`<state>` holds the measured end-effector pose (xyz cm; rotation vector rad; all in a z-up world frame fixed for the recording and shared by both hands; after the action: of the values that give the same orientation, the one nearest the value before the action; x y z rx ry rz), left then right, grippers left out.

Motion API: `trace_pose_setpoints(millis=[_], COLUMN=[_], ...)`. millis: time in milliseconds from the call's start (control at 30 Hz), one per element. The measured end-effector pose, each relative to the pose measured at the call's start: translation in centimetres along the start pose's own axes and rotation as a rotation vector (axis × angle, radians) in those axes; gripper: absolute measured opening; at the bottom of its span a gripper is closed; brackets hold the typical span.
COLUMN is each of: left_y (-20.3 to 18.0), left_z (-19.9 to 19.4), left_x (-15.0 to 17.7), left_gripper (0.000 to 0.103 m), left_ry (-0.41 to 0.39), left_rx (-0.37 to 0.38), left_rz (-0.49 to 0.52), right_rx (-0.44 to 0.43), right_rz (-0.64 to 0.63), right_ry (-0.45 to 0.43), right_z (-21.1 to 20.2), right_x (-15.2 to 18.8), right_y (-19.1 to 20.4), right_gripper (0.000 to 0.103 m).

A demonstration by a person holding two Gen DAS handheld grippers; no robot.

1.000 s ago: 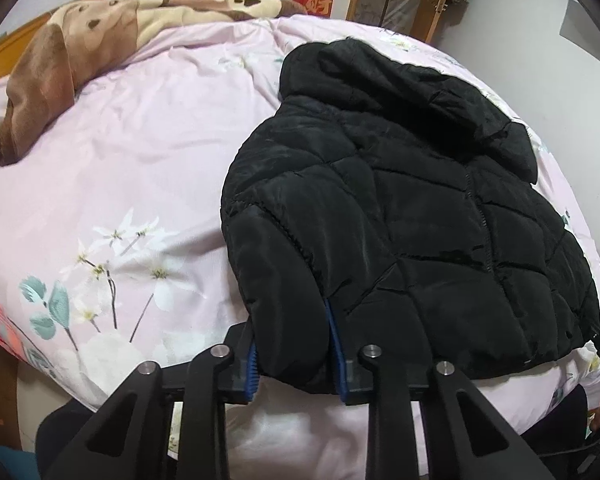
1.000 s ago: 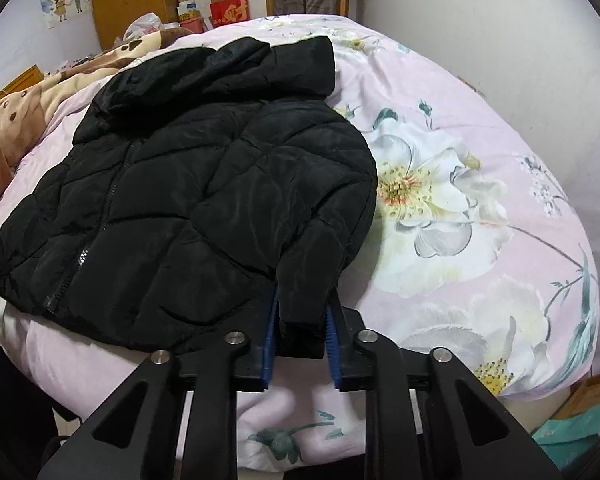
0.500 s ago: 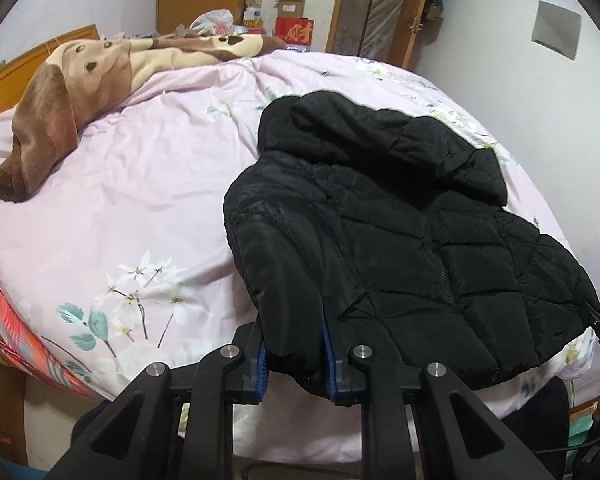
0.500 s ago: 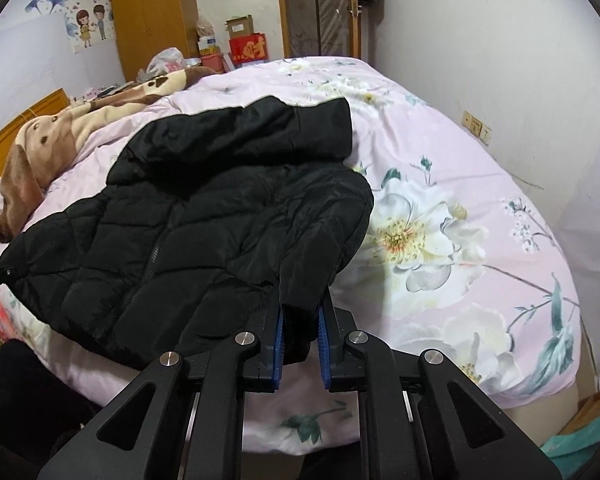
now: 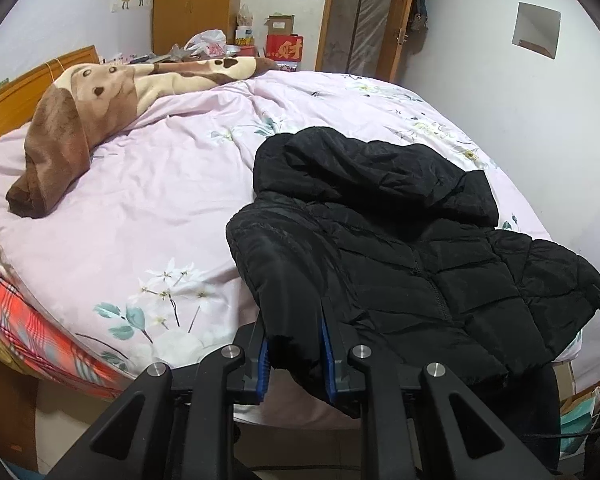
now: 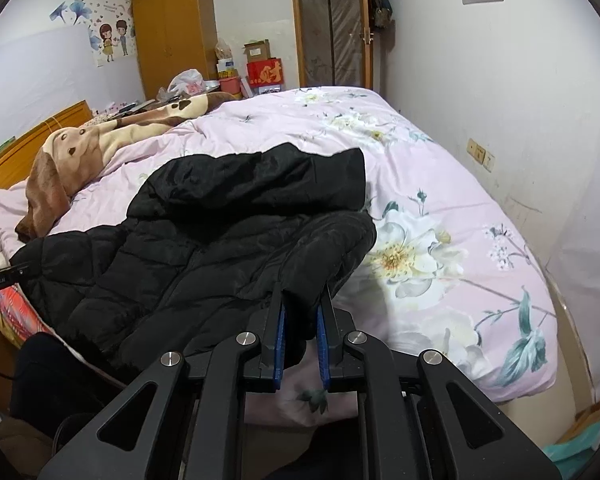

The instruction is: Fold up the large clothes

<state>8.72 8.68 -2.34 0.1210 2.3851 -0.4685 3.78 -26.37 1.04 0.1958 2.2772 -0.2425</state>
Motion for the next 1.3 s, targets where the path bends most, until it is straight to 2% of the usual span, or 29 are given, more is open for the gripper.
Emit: trace_pose_setpoints(millis=[333, 533, 900, 1300], left_y=[-0.4, 0.5, 2.1, 3.3], left_z=[0.4, 1.7, 4.8, 8.4], left_x=[-4.3, -7.7, -15.0, -20.7], left_gripper=[0.021, 0.021, 0.021, 0.021], left_ry=[-0.044, -0.064, -0.079, -0.08], left_rx=[-0.006, 0.007, -0.024, -0.038], left_rz=[0.02, -0.027, -0.06, -0.09], right_rx=[0.005, 0.018, 0.027, 0.044], right_rz=[-0.007, -0.019, -0.002, -0.006], right_ry=[-0.067, -0.09, -0.087, -0.071], right_z=[0.5, 1.8, 5.0, 9.2], right_x=[-4.1, -7.0, -13.0, -17.8], right_y=[0.9, 1.6, 1.8, 2.2], right_gripper=[0.013, 0.013, 0.013, 0.013])
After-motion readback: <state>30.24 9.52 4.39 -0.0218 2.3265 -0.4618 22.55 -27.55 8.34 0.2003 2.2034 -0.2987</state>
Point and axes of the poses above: each gripper's, at about its wrist camera, not at the fingertips, and z roughly the way its jaws point, y to its left, x to its underside, the point moved 5 cm from there along z, roughly the way its jaws point, and after that the axes turned 15 degrees about x, right-handed, at the moved point
